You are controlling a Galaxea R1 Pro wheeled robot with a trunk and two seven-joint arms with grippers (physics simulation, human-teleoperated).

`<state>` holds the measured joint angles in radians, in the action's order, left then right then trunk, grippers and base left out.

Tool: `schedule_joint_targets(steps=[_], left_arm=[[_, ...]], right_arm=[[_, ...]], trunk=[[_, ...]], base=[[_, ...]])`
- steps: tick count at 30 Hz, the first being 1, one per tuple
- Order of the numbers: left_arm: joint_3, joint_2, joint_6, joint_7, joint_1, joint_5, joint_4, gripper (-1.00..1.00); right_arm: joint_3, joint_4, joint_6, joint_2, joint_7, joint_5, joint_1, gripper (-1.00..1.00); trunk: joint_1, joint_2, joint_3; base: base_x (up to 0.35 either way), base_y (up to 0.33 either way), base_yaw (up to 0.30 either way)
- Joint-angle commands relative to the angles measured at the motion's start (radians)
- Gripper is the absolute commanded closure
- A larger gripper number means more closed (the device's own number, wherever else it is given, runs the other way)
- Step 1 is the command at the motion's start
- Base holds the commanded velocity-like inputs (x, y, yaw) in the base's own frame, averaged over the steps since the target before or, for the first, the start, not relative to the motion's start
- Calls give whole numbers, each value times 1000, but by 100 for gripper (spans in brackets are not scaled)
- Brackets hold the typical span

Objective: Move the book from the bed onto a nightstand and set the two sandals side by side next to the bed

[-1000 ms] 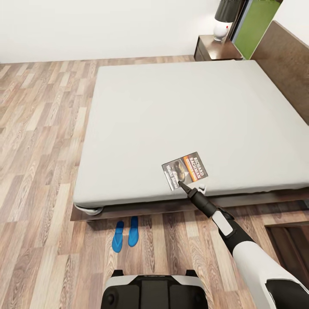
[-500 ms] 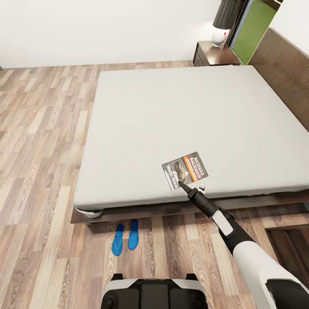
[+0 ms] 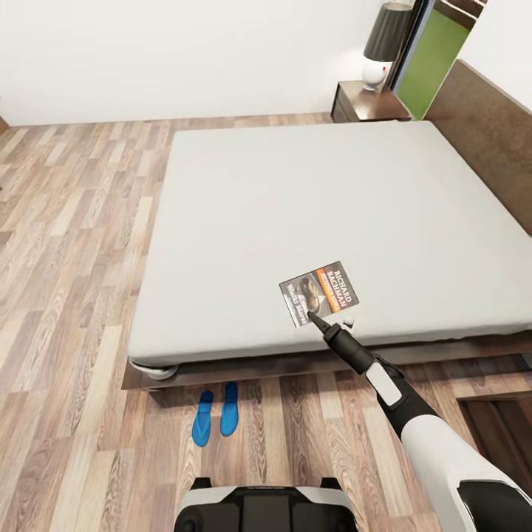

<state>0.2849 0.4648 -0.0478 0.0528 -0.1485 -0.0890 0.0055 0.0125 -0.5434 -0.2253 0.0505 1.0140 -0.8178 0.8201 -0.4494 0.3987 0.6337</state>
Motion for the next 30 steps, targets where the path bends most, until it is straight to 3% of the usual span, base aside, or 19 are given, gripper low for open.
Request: schedule_joint_targets(steps=[1, 30], left_arm=[[8, 0, -3, 1, 0, -9, 1, -100], [9, 0, -4, 1, 0, -8, 1, -100]], right_arm=[[1, 0, -10, 0, 1, -9, 0, 100], [3, 0, -9, 0, -1, -9, 0, 100]], trunk=[[-1, 1, -1], [-1, 1, -47]], base=[[0, 0, 0], [0, 0, 0]])
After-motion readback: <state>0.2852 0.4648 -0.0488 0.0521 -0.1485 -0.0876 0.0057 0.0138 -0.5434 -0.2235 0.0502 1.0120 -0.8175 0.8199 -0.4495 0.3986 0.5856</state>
